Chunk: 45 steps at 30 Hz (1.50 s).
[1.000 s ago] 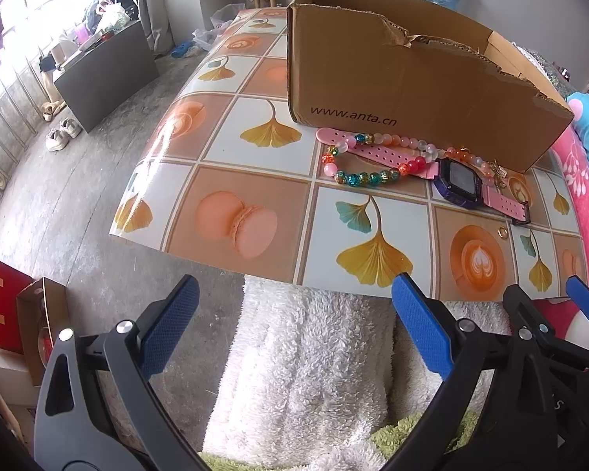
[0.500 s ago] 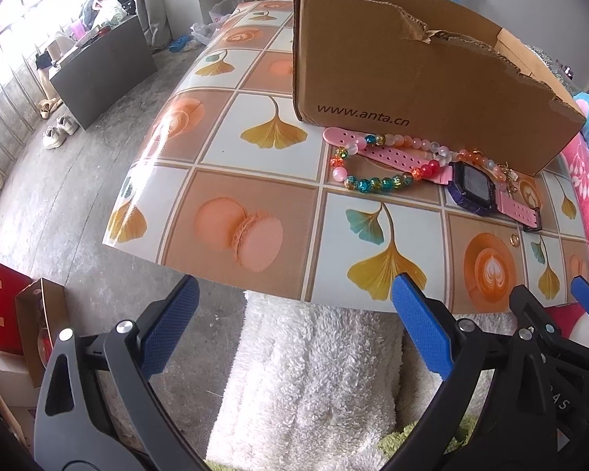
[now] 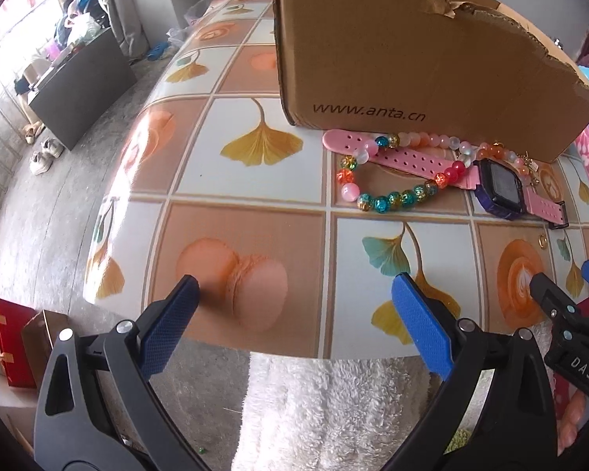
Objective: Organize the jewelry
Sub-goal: 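Move both tools toward the jewelry lying beside the cardboard box, then close the left tool on the multicolour beaded bracelet while the right tool grips the box rim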
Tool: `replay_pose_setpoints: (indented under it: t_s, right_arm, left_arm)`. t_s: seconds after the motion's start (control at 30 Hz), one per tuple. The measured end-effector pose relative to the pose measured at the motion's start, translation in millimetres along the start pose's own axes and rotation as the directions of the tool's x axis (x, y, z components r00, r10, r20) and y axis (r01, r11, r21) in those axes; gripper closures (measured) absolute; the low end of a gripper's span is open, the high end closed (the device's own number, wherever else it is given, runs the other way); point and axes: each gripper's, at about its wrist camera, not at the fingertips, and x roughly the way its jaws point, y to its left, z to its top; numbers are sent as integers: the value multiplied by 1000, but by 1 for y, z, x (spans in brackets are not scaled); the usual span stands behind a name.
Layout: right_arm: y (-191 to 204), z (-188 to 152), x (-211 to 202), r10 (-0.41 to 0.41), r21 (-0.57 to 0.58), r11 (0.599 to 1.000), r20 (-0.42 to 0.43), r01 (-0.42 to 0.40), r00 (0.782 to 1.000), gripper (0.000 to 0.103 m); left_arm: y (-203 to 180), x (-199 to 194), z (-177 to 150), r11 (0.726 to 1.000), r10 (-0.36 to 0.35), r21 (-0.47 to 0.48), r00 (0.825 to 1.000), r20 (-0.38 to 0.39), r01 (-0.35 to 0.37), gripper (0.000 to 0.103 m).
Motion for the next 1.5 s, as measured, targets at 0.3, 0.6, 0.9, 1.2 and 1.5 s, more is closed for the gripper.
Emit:
replay_pose_setpoints:
  t_s: [0.3, 0.6, 0.9, 1.2, 1.5]
  right_arm:
    - [-7, 5, 5, 35, 18, 999, -10, -35, 999, 5]
    - [-9, 18, -24, 129, 7, 991, 64, -130, 990, 5]
    - [21, 59, -35, 405, -83, 914, 123, -397, 906, 21]
    - [55, 77, -14, 432, -162, 893, 42, -421, 901, 46]
    - [58, 84, 12, 410, -156, 899, -29, -409, 912, 71]
  left_arm:
    - [4, 8, 10, 999, -27, 28, 999, -41, 28, 7]
    - [8, 6, 3, 992, -68, 111, 998, 17, 66, 7]
    - [36, -18, 8, 978, -209, 39, 964, 164, 205, 8]
    - [25, -6, 36, 966, -257, 1, 957, 135, 259, 46]
    - [9, 10, 44, 967, -256, 18, 965, 59, 256, 78]
